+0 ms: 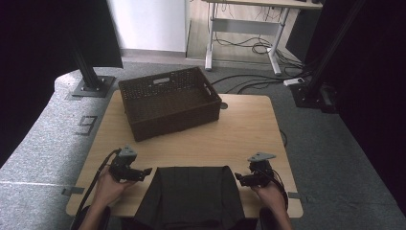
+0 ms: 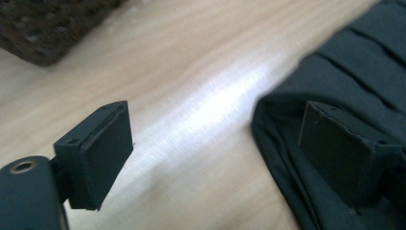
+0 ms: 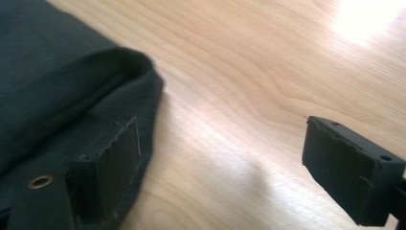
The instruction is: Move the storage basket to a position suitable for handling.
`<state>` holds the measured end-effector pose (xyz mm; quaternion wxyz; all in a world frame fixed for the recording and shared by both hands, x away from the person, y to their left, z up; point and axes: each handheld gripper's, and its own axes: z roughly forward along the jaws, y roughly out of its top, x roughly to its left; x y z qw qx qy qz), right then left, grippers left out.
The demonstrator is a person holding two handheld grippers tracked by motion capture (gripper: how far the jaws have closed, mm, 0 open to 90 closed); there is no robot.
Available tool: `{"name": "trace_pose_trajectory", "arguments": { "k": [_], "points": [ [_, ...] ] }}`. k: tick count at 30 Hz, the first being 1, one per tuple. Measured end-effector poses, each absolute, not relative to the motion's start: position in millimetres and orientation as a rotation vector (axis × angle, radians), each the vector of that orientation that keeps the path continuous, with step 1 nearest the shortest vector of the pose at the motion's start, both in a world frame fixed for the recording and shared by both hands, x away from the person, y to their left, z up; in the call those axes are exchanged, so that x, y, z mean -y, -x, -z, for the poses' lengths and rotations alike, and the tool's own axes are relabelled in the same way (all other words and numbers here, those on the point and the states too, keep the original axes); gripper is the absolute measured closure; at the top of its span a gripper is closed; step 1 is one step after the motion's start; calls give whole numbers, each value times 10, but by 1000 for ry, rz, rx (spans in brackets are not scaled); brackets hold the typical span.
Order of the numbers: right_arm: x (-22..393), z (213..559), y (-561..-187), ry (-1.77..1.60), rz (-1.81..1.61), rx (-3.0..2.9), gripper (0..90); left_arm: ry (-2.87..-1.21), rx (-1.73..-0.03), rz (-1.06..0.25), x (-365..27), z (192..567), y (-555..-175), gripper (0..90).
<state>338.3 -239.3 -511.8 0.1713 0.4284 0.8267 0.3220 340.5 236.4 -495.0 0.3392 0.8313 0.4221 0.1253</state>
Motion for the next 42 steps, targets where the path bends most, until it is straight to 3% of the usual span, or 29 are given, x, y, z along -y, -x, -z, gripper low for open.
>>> {"name": "trace_pose_trajectory", "arguments": {
  "k": [7, 10, 19, 42],
  "points": [
    [2475, 5142, -3503, -1285, -900, -2281, 18, -2182, -1140, -353, -2412, 4848, -3676, 4],
    [2515, 5174, -3540, -1310, -888, -2261, 0, -2169, -1158, -355, -2450, 4758, -3822, 6],
    [2657, 5384, -3578, -1375, -856, -2225, 0, -2112, -1203, -425, -2567, 4500, -4086, 146],
    [2754, 5577, -3556, -1388, -921, -2157, 0, -2049, -1311, -563, -2702, 4080, -4737, 338]
  ]
}}
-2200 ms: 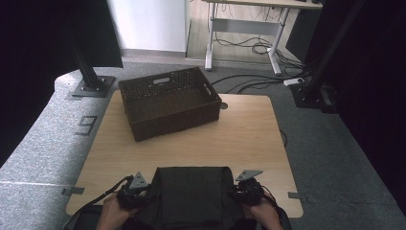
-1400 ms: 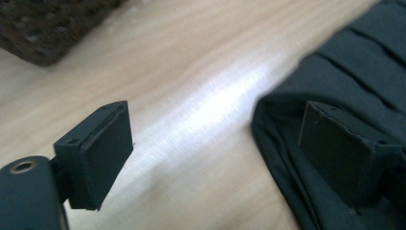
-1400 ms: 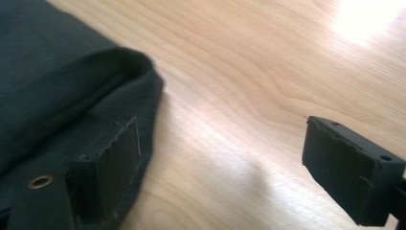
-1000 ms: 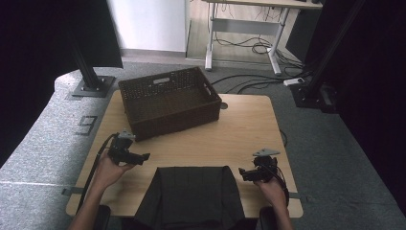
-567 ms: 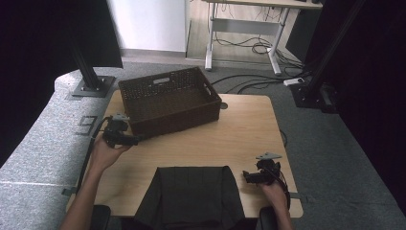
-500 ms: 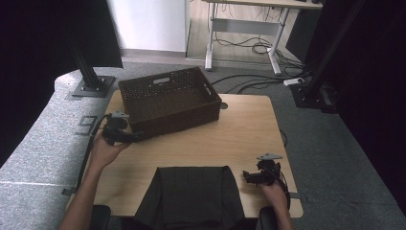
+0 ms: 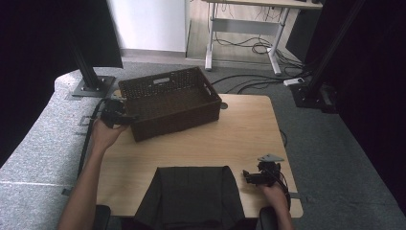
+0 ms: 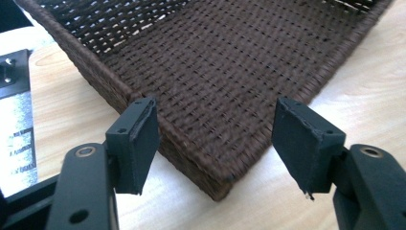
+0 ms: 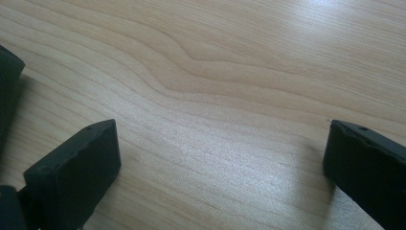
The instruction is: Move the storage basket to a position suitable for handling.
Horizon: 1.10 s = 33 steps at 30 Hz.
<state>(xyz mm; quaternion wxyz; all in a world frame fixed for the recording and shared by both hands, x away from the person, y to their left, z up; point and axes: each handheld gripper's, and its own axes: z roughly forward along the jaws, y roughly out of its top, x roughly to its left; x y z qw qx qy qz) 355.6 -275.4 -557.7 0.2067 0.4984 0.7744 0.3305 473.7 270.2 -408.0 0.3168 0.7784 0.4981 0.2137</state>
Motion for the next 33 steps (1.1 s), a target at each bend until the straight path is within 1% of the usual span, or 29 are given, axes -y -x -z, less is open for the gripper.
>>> {"name": "trace_pose_trajectory", "arguments": {
  "k": [7, 11, 12, 13, 16, 19, 21, 22, 24, 25, 28, 33],
  "points": [
    [2753, 5577, -3556, -1389, -920, -2156, 0, -2067, -1351, -541, -2654, 4190, -4877, 342],
    [2753, 5577, -3556, -1389, -920, -2156, 0, -2050, -1370, -568, -2668, 4221, -4887, 359],
    [2753, 5577, -3556, -1389, -921, -2155, 0, -2039, -1391, -583, -2677, 4218, -4889, 372],
    [2753, 5577, -3556, -1389, -921, -2156, 0, -2039, -1416, -609, -2685, 4220, -4894, 367],
    [2752, 5577, -3556, -1389, -921, -2156, 0, -2039, -1439, -594, -2733, 4257, -4919, 377],
    [2753, 5577, -3556, -1388, -921, -2156, 0, -2060, -1466, -602, -2757, 4322, -4936, 423],
    [2753, 5577, -3556, -1389, -921, -2155, 0, -2052, -1457, -575, -2772, 4362, -4935, 483],
    [2753, 5577, -3556, -1388, -921, -2156, 0, -2041, -1455, -567, -2775, 4372, -4930, 526],
    [2753, 5577, -3556, -1388, -921, -2156, 0, -2035, -1460, -570, -2771, 4374, -4925, 542],
    [2753, 5577, -3556, -1388, -920, -2156, 0, -2033, -1482, -576, -2757, 4367, -4922, 589],
    [2753, 5578, -3556, -1388, -921, -2156, 0, -2036, -1496, -562, -2743, 4357, -4925, 614],
    [2753, 5578, -3556, -1388, -921, -2156, 0, -2036, -1479, -540, -2756, 4365, -4905, 619]
  ]
}}
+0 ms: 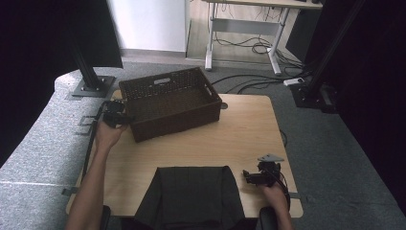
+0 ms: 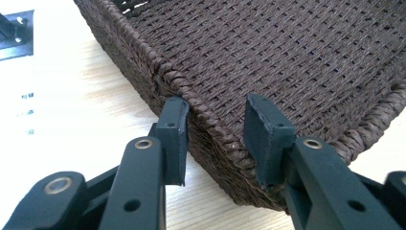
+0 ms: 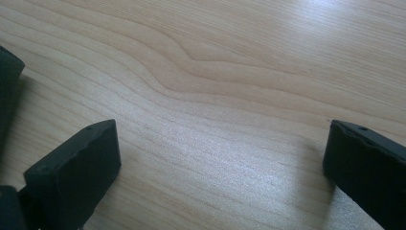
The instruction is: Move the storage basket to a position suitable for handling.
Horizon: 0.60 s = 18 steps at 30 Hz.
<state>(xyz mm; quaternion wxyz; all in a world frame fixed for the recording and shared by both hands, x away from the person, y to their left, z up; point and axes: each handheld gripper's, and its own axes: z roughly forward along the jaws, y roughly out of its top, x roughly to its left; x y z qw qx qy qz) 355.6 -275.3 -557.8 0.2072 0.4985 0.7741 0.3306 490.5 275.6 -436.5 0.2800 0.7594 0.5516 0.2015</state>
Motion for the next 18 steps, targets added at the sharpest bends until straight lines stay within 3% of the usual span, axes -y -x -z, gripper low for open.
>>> {"name": "trace_pose_trajectory", "arguments": {
  "k": [18],
  "points": [
    [2753, 5577, -3556, -1389, -921, -2156, 0, -2058, -1417, -510, -2695, 4376, -4866, 662]
  ]
}}
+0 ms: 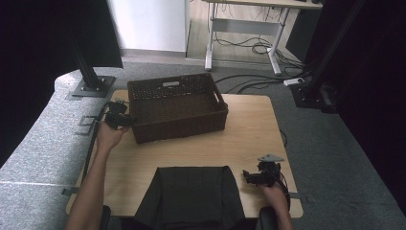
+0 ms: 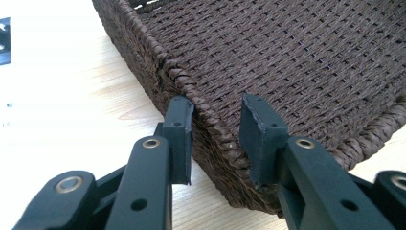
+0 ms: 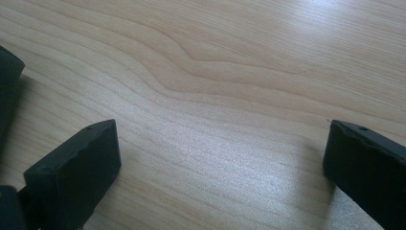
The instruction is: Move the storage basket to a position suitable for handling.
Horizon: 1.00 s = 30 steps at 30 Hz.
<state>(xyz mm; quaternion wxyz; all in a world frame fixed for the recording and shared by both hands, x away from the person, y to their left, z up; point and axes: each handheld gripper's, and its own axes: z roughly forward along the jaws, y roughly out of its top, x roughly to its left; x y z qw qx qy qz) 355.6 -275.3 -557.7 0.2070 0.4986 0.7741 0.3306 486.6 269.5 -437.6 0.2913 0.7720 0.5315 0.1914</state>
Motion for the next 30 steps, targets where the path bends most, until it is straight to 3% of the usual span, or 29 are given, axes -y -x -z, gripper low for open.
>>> {"name": "trace_pose_trajectory", "arguments": {
  "k": [30],
  "points": [
    [2753, 5578, -3555, -1389, -920, -2156, 0, -2107, -1217, -387, -2512, 4416, -4654, 674]
  ]
}}
